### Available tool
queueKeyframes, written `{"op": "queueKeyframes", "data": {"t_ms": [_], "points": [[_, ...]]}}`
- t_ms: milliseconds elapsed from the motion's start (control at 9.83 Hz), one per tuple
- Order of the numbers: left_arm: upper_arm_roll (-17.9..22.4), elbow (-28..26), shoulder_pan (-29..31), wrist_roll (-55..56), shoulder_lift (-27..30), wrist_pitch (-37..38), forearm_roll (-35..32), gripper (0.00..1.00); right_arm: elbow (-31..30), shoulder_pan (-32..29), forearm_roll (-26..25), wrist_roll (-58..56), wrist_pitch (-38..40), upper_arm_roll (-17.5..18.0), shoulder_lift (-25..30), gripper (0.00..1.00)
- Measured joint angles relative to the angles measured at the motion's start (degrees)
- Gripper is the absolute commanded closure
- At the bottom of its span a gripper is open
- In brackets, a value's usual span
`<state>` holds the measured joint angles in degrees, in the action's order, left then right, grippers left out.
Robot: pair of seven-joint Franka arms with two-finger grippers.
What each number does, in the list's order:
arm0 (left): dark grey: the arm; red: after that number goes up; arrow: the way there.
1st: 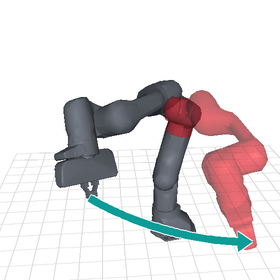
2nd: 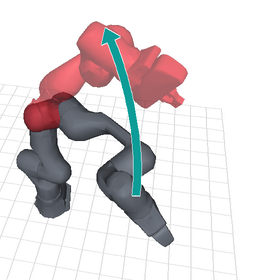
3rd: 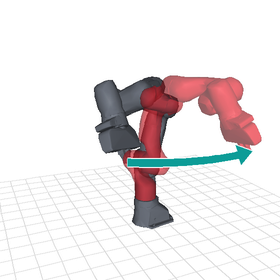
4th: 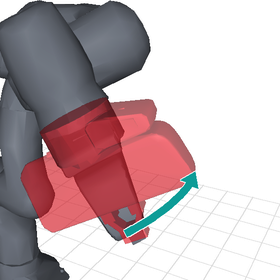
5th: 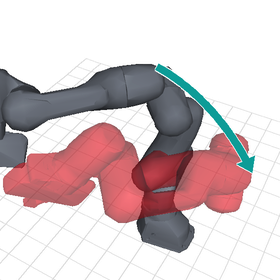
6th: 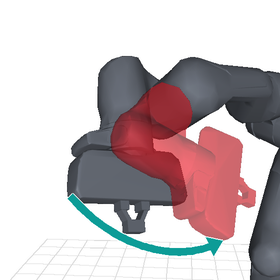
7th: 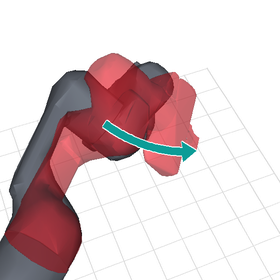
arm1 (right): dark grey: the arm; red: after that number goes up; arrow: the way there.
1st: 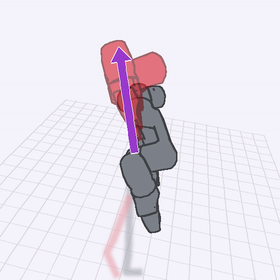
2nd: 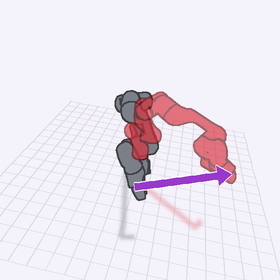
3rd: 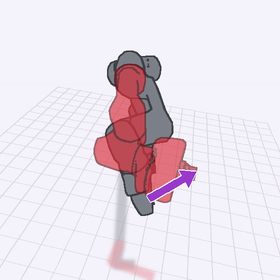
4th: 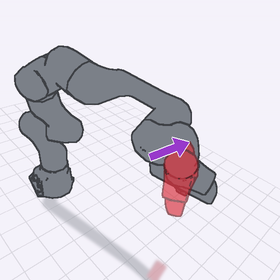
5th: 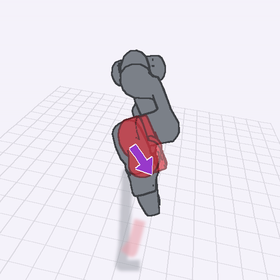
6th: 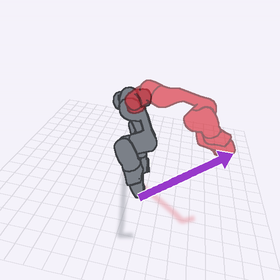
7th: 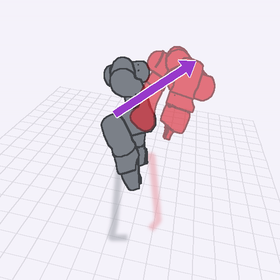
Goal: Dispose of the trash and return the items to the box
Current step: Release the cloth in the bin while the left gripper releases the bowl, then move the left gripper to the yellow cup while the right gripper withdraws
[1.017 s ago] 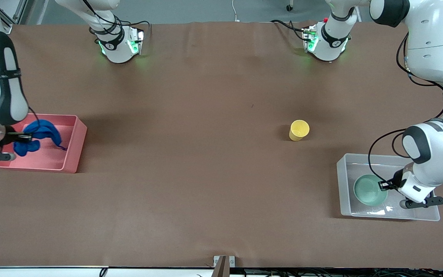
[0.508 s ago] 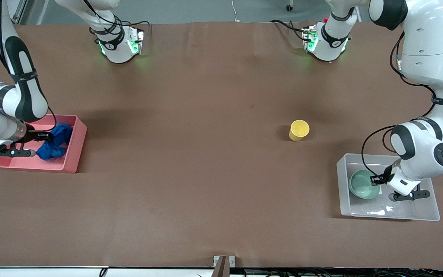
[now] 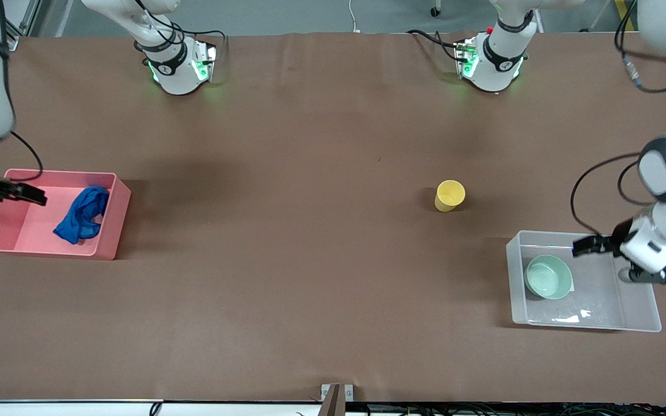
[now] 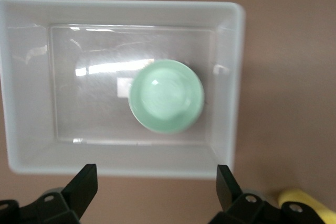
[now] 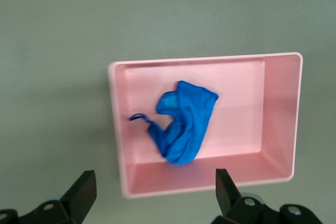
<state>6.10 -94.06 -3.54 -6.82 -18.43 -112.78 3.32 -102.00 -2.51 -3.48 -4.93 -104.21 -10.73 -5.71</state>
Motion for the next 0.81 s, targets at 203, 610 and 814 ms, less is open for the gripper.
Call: {"op": "queueKeyframes", "data": {"t_ms": [203,610,814], "points": [[-6.48,-2.88,-0.34,6.72,6.91,4.65,-1.01,0.00,6.71,-0.13,4.22,1.94,9.03,1.38,2.88,0.00],[-13.77,-20.84,-0.64,11.59,15.61,-3.97,-1.23,0.00,18.99,-0.75,5.20,4.90,22.71,4.60,5.48,0.00],[-16.85,-30.24,-0.71,12.72,15.46,-12.69,-1.24,0.00,18.91,-0.87,5.09,5.26,22.65,5.57,5.02,0.00]]}}
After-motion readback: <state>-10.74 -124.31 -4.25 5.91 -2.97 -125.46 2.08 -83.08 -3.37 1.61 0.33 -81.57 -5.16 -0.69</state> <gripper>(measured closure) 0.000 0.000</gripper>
